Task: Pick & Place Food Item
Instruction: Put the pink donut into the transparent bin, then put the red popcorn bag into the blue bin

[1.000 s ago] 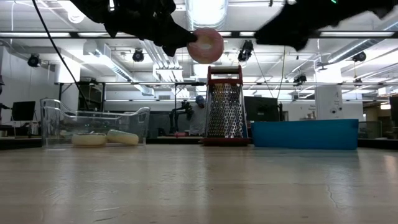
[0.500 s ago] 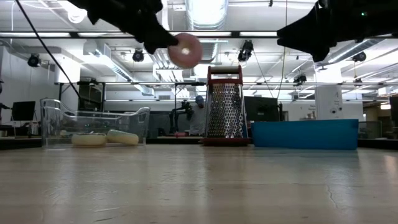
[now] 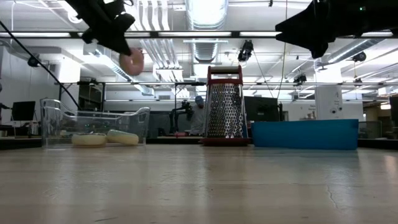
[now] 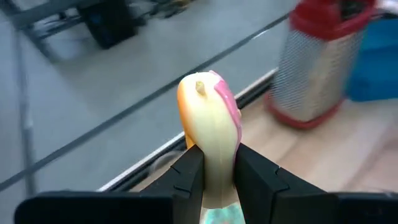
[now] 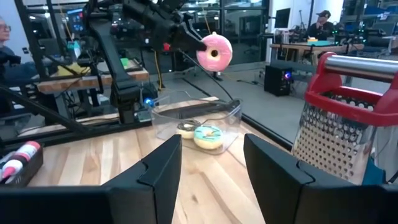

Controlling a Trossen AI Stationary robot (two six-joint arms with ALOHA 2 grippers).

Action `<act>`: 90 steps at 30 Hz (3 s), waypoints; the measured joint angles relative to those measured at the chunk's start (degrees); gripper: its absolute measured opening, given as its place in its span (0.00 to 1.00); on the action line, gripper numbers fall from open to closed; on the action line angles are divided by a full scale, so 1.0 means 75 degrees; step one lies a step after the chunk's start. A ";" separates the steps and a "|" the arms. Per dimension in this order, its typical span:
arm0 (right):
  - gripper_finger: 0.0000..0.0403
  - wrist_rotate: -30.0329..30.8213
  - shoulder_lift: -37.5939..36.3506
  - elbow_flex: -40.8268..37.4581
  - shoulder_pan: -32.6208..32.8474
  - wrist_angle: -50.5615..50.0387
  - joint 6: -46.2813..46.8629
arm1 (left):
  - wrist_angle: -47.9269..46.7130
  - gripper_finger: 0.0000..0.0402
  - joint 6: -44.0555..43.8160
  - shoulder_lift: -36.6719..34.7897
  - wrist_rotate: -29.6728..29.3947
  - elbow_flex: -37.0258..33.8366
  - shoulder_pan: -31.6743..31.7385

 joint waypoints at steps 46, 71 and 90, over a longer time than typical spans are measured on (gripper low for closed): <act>0.42 0.0015 0.0001 -0.0035 -0.0003 -0.0016 0.0010 | -0.1684 0.21 -0.0896 0.1158 0.1575 -0.0868 0.1429; 0.42 0.0009 0.0001 -0.0035 -0.0006 -0.0013 0.0010 | -0.1623 0.51 -0.0534 0.1158 0.2670 -0.0892 0.2012; 0.42 0.0006 0.0001 -0.0035 -0.0006 -0.0016 0.0010 | -0.1574 0.81 -0.0505 0.1158 0.2637 -0.0892 0.2015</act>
